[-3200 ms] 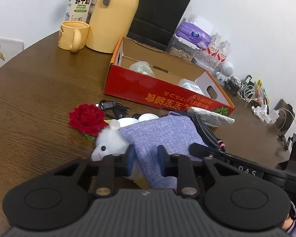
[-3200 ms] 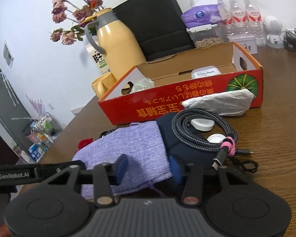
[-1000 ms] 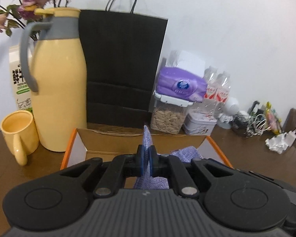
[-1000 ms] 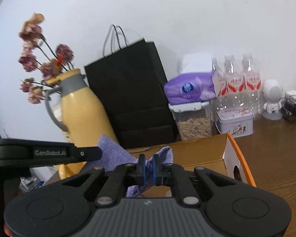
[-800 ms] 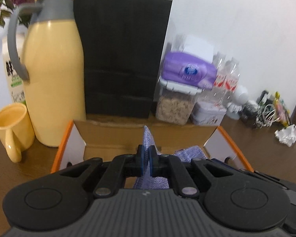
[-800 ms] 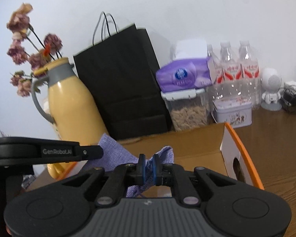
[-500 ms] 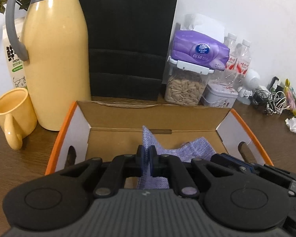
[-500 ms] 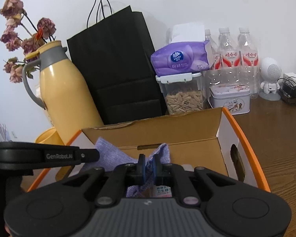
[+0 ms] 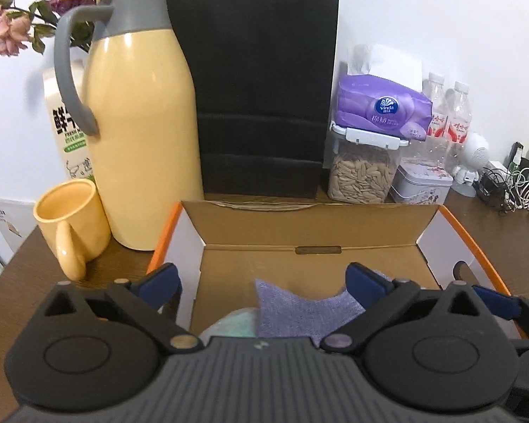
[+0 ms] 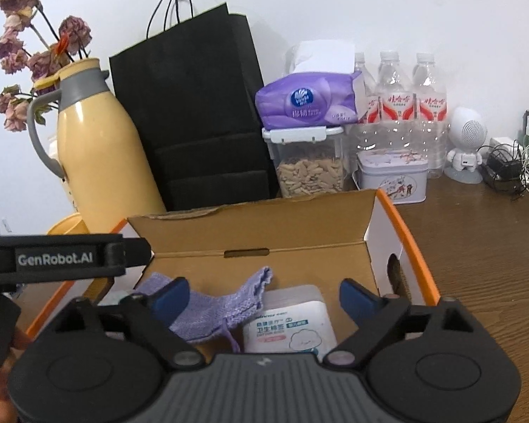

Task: Organize objects
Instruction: 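Lift the lavender pouch into the box and open both grippers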

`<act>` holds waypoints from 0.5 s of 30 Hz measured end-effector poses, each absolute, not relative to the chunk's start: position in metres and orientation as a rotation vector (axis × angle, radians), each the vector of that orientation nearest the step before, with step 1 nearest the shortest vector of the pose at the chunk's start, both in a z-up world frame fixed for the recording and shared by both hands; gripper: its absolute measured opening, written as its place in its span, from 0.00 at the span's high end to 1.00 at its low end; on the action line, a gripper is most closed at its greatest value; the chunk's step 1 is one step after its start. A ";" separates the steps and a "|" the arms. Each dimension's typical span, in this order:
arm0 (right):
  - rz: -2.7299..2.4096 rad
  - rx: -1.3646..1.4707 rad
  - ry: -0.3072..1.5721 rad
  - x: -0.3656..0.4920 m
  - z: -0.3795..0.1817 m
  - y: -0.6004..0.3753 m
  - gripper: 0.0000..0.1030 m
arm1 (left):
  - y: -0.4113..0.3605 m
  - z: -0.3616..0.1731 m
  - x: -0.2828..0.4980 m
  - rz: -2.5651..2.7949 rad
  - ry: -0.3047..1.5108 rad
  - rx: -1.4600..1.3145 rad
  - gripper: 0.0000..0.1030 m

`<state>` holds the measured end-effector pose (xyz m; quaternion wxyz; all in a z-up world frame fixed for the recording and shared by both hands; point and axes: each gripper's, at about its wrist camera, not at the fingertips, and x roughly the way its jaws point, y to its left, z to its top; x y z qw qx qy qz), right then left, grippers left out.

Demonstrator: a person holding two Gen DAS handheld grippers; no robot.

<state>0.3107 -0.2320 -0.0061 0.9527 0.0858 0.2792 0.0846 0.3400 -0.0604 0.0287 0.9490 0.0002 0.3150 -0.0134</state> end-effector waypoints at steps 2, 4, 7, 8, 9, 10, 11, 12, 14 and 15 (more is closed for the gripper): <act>0.170 0.175 0.568 0.309 -0.003 -0.233 0.00 | -0.061 0.028 0.339 -0.025 0.651 0.003 0.00; 0.169 0.170 0.560 0.307 -0.001 -0.233 0.00 | -0.060 0.028 0.337 -0.024 0.657 0.002 0.00; 0.172 0.163 0.554 0.303 0.002 -0.233 0.00 | -0.058 0.029 0.332 -0.009 0.652 -0.002 0.00; 0.172 0.159 0.551 0.301 0.004 -0.233 0.00 | -0.057 0.030 0.331 -0.008 0.650 -0.007 0.00; 0.171 0.154 0.548 0.299 0.005 -0.233 0.00 | -0.056 0.031 0.329 -0.008 0.649 -0.012 0.00; 0.168 0.149 0.544 0.297 0.007 -0.233 0.00 | -0.055 0.033 0.327 -0.007 0.646 -0.014 0.00; 0.166 0.144 0.538 0.295 0.009 -0.233 0.00 | -0.055 0.034 0.324 -0.006 0.642 -0.015 0.00; 0.165 0.138 0.532 0.292 0.011 -0.233 0.00 | -0.054 0.036 0.322 -0.006 0.637 -0.015 0.00; 0.160 0.129 0.519 0.286 0.015 -0.233 0.00 | -0.053 0.041 0.313 -0.007 0.617 -0.025 0.00; 0.155 0.125 0.511 0.282 0.018 -0.234 0.00 | -0.051 0.044 0.308 -0.011 0.605 -0.034 0.00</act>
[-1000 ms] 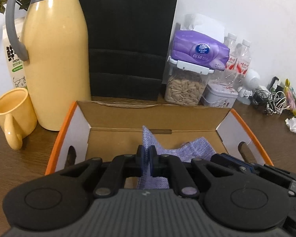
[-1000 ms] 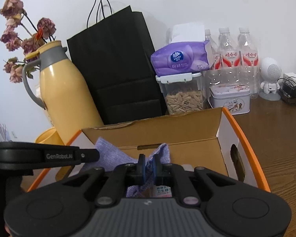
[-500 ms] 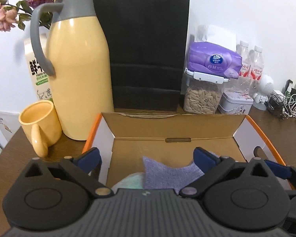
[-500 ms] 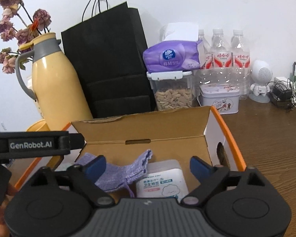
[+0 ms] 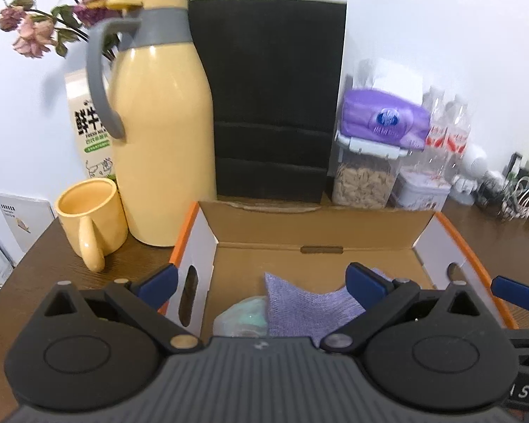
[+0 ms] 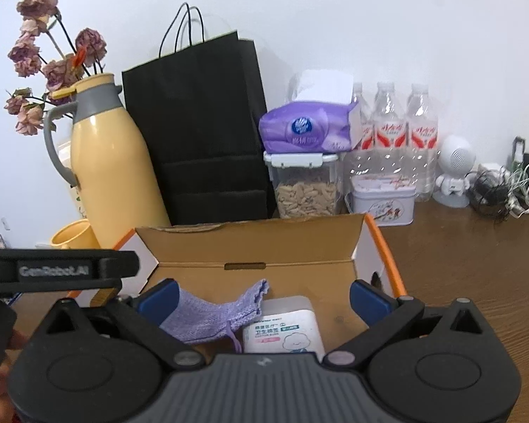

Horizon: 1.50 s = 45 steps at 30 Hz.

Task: Organize objects
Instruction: 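Lift the lavender pouch into the box and open both grippers, then move both tools back toward the plush sheep and red rose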

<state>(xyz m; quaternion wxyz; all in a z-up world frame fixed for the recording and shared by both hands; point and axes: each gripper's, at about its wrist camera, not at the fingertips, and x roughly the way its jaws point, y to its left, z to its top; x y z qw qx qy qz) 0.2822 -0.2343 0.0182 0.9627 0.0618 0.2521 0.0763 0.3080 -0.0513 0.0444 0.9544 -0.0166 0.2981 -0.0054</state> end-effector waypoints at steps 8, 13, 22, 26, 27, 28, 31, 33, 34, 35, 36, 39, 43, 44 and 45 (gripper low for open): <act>0.158 0.096 0.427 0.231 0.042 -0.240 0.00 | -0.040 0.068 0.250 -0.048 0.512 -0.068 0.00; 0.178 0.061 0.409 0.189 0.045 -0.240 0.00 | -0.025 0.071 0.208 -0.050 0.475 -0.063 0.00; 0.202 0.020 0.489 0.117 0.013 -0.238 0.00 | 0.005 0.048 0.146 -0.034 0.524 -0.060 0.00; 0.196 -0.005 0.547 0.095 -0.009 -0.235 0.00 | 0.017 0.033 0.126 -0.027 0.565 -0.081 0.00; 0.197 -0.010 0.554 0.091 -0.013 -0.234 0.00 | 0.018 0.029 0.121 -0.021 0.570 -0.082 0.00; 0.192 -0.018 0.561 0.086 -0.019 -0.234 0.00 | 0.020 0.026 0.116 -0.021 0.575 -0.085 0.00; 0.169 -0.030 0.572 0.074 -0.030 -0.234 0.00 | 0.023 0.017 0.103 -0.031 0.586 -0.092 0.00; 0.171 -0.022 0.574 0.069 -0.032 -0.234 0.00 | 0.023 0.014 0.097 -0.040 0.587 -0.086 0.00; 0.172 -0.021 0.572 0.066 -0.032 -0.234 0.00 | 0.023 0.013 0.095 -0.043 0.588 -0.082 0.00; 0.173 -0.021 0.571 0.064 -0.032 -0.234 0.00 | 0.023 0.012 0.093 -0.045 0.589 -0.081 0.00; 0.172 -0.023 0.570 0.062 -0.032 -0.233 0.00 | 0.023 0.011 0.090 -0.049 0.589 -0.082 0.00; 0.170 -0.021 0.571 0.058 -0.032 -0.232 0.00 | 0.021 0.011 0.086 -0.058 0.587 -0.081 0.00; 0.164 -0.015 0.572 0.055 -0.032 -0.231 0.00 | 0.024 0.010 0.082 -0.062 0.592 -0.084 0.00; 0.163 -0.011 0.571 0.055 -0.032 -0.231 0.00 | 0.024 0.009 0.081 -0.060 0.594 -0.084 0.00; 0.164 -0.009 0.571 0.055 -0.032 -0.230 0.00 | 0.025 0.009 0.079 -0.058 0.596 -0.083 0.00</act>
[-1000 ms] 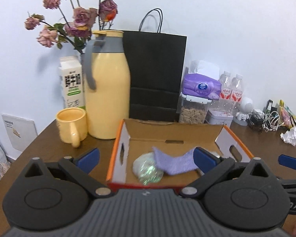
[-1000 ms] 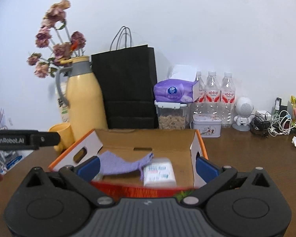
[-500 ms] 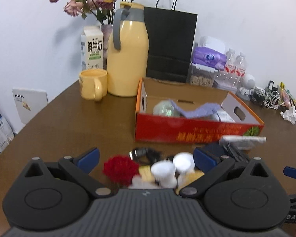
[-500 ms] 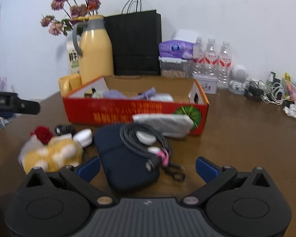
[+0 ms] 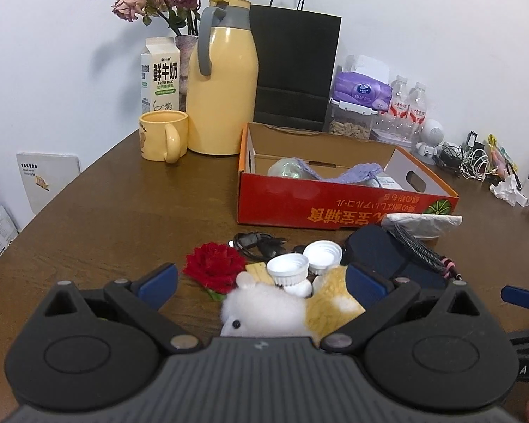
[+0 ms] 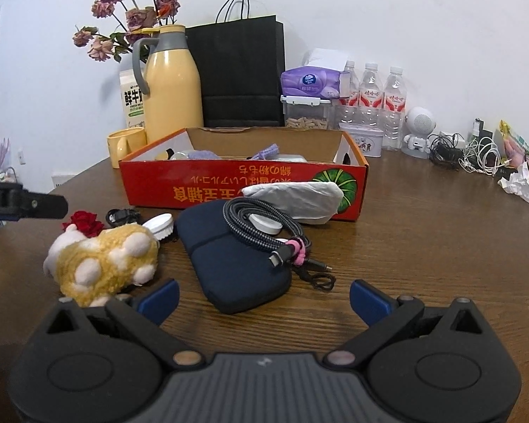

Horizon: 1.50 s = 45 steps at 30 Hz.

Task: Organize objects
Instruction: 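Move both tools back toward the plush sheep and red rose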

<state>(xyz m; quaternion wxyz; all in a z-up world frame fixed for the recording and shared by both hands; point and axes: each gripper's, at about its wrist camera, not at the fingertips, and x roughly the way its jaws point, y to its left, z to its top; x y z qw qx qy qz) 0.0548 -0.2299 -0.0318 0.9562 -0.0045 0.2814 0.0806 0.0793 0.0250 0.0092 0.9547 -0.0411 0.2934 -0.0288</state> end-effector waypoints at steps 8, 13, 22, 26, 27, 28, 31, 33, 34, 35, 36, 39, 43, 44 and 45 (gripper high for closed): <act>0.164 -0.019 0.589 0.056 -0.036 -0.223 0.00 | 0.028 0.005 0.078 -0.058 0.605 -0.097 0.00; 0.164 -0.016 0.589 0.058 -0.038 -0.224 0.01 | 0.029 0.003 0.080 -0.056 0.605 -0.103 0.00; 0.221 -0.056 0.611 0.075 -0.042 -0.210 0.12 | 0.038 -0.004 0.089 -0.049 0.623 -0.114 0.00; 0.238 -0.065 0.634 0.086 -0.044 -0.202 0.20 | 0.047 -0.004 0.089 -0.029 0.624 -0.129 0.00; 0.239 -0.063 0.633 0.087 -0.044 -0.201 0.20 | 0.049 -0.004 0.089 -0.026 0.624 -0.132 0.00; 0.247 -0.061 0.629 0.086 -0.043 -0.200 0.20 | 0.051 -0.005 0.090 -0.023 0.625 -0.132 0.00; 0.279 -0.058 0.621 0.083 -0.041 -0.196 0.20 | 0.054 -0.007 0.094 -0.019 0.634 -0.127 0.00; 0.300 -0.050 0.615 0.081 -0.039 -0.193 0.20 | 0.056 -0.009 0.098 -0.019 0.645 -0.129 0.00; 0.310 -0.041 0.609 0.080 -0.037 -0.191 0.20 | 0.058 -0.010 0.101 -0.022 0.651 -0.131 0.00; 0.323 -0.027 0.604 0.079 -0.035 -0.190 0.20 | 0.059 -0.011 0.103 -0.024 0.657 -0.133 0.00; 0.343 -0.003 0.598 0.079 -0.032 -0.189 0.20 | 0.061 -0.013 0.106 -0.025 0.665 -0.136 0.00; 0.400 0.051 0.585 0.080 -0.025 -0.183 0.20 | 0.064 -0.018 0.115 -0.048 0.693 -0.154 0.00; 0.440 0.049 0.600 0.088 -0.022 -0.164 0.20 | 0.065 -0.026 0.126 -0.064 0.748 -0.170 0.00; 0.447 0.048 0.606 0.090 -0.022 -0.161 0.20 | 0.066 -0.027 0.126 -0.068 0.751 -0.177 0.00; 0.454 0.048 0.612 0.091 -0.023 -0.157 0.20 | 0.068 -0.027 0.125 -0.070 0.750 -0.182 0.00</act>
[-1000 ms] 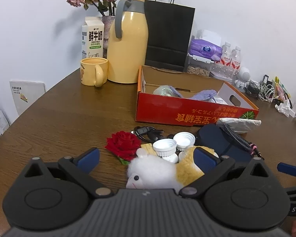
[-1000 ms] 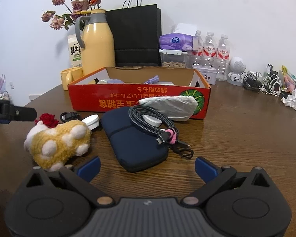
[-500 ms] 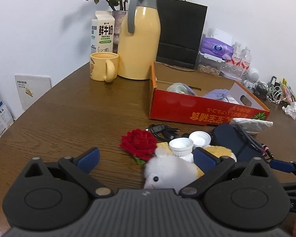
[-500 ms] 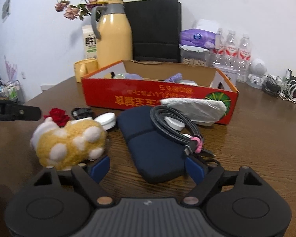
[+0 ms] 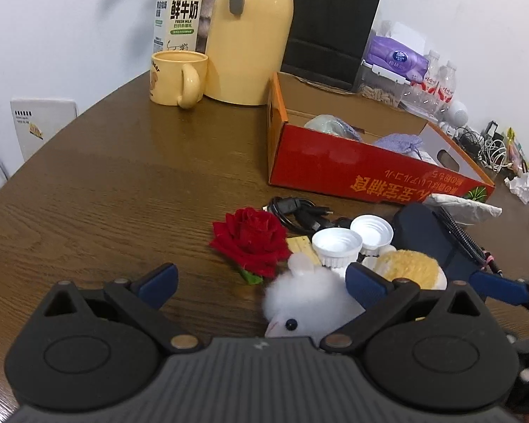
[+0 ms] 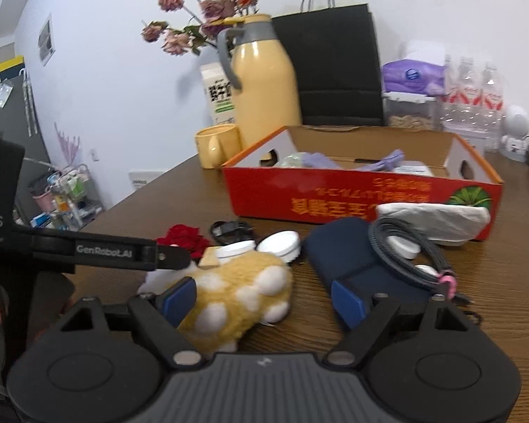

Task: Organize objects
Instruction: 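Grasp the white plush sheep with the right gripper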

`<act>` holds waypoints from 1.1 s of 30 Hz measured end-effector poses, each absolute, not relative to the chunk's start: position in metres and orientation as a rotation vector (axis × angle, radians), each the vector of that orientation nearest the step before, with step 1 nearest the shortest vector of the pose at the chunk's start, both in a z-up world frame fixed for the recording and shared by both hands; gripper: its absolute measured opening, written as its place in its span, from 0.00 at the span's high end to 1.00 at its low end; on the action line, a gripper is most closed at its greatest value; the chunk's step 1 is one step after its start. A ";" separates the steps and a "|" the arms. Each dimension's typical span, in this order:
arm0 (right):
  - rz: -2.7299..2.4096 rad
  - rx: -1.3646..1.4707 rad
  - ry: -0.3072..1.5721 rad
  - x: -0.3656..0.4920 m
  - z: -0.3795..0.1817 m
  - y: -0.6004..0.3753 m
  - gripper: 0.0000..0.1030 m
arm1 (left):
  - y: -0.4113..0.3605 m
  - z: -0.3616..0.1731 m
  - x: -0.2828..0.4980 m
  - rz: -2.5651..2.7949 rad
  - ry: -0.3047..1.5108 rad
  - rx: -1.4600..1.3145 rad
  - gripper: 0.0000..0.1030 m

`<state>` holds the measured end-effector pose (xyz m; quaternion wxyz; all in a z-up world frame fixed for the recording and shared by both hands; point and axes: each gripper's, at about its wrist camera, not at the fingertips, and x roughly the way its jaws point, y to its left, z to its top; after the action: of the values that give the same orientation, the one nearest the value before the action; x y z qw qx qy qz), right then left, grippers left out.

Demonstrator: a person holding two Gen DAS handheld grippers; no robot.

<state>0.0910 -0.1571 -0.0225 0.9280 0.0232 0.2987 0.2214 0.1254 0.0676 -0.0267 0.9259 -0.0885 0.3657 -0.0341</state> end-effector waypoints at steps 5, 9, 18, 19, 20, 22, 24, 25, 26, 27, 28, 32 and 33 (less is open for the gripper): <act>0.467 0.026 0.609 0.088 -0.022 -0.148 0.18 | 0.073 -0.023 0.119 -0.054 0.732 -0.173 0.00; 0.512 -0.039 0.596 0.086 -0.017 -0.138 0.18 | 0.083 -0.015 0.109 -0.020 0.714 -0.160 0.00; 0.763 -0.477 0.666 0.112 -0.006 -0.070 0.26 | 0.124 0.004 0.073 0.102 0.684 -0.094 0.00; 0.781 -0.512 0.697 0.116 -0.008 -0.063 0.30 | 0.130 0.004 0.069 0.121 0.686 -0.098 0.00; 0.796 -0.545 0.732 0.121 -0.011 -0.057 0.38 | 0.135 0.004 0.066 0.135 0.689 -0.103 0.00; 0.811 -0.593 0.790 0.128 -0.018 -0.047 0.44 | 0.148 0.002 0.059 0.166 0.694 -0.121 0.00; 0.804 -0.612 0.840 0.134 -0.025 -0.042 0.52 | 0.156 0.001 0.054 0.186 0.694 -0.136 0.00; 0.802 -0.602 0.853 0.135 -0.027 -0.041 0.53 | 0.160 0.001 0.051 0.191 0.692 -0.144 0.00; 0.803 -0.582 0.861 0.136 -0.027 -0.043 0.54 | 0.163 0.001 0.050 0.192 0.690 -0.148 0.00; 0.797 -0.558 0.862 0.135 -0.026 -0.046 0.55 | 0.164 0.001 0.050 0.192 0.689 -0.151 0.00; 0.790 -0.536 0.854 0.133 -0.024 -0.049 0.56 | 0.164 0.000 0.051 0.189 0.689 -0.153 0.00; 0.766 -0.440 0.785 0.112 -0.011 -0.068 0.57 | 0.160 -0.003 0.062 0.154 0.698 -0.154 0.00; 0.746 -0.422 0.761 0.108 -0.006 -0.070 0.57 | 0.157 -0.004 0.067 0.141 0.701 -0.157 0.00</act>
<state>0.1080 -0.0702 -0.0060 0.8402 -0.1997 0.3598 0.3530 0.0666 0.1572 -0.0036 0.9338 -0.0766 0.3425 0.0690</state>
